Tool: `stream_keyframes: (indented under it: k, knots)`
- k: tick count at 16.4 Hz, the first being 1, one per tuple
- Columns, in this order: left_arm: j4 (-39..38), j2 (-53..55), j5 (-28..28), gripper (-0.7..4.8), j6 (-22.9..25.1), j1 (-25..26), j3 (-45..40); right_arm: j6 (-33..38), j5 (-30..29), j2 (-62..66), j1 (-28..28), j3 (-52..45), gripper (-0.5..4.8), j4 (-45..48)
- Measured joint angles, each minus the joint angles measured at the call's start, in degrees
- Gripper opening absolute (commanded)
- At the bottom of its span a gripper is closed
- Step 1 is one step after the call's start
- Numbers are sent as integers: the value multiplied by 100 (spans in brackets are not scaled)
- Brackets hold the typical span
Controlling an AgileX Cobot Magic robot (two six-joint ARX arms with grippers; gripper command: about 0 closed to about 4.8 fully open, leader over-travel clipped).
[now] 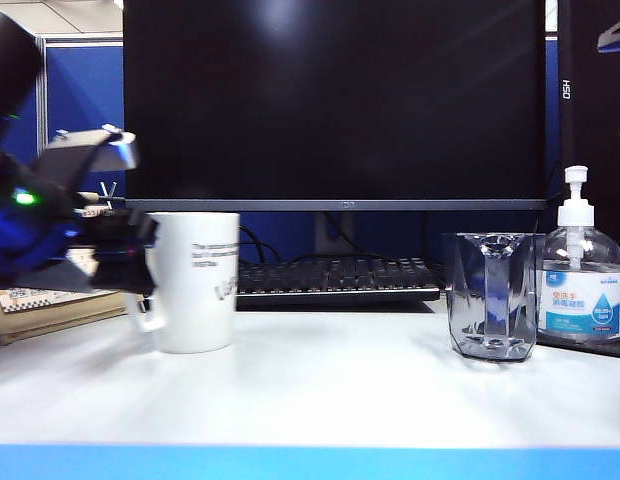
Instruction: Swap the positions of the transparent plastic cup and the white ceramic cup.
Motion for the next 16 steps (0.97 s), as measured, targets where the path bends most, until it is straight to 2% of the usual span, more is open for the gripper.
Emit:
stream_keyframes:
  k: [3, 4, 5, 10, 11, 13, 16]
  knots:
    - [28, 332, 0, 334, 0, 0, 332, -70, 2, 2, 0, -74, 327, -195]
    - [37, 367, 0, 324, 0, 2, 374, -94, 9, 2, 0, -160, 329, -216]
    - [70, 389, 0, 270, 0, 2, 374, -107, 33, 4, 0, -273, 329, -227]
    - [70, 417, 2, 263, 63, 4, 374, -149, 321, 37, 2, -605, 339, -9]
    - [70, 420, 2, 251, 63, 0, 374, -155, 463, 42, 2, -610, 339, 2]
    - [72, 422, 2, 190, 63, 2, 374, -157, 503, 42, 2, -614, 338, 26]
    - [83, 426, 4, 180, 66, 2, 374, -162, 704, 42, 2, -636, 338, 133]
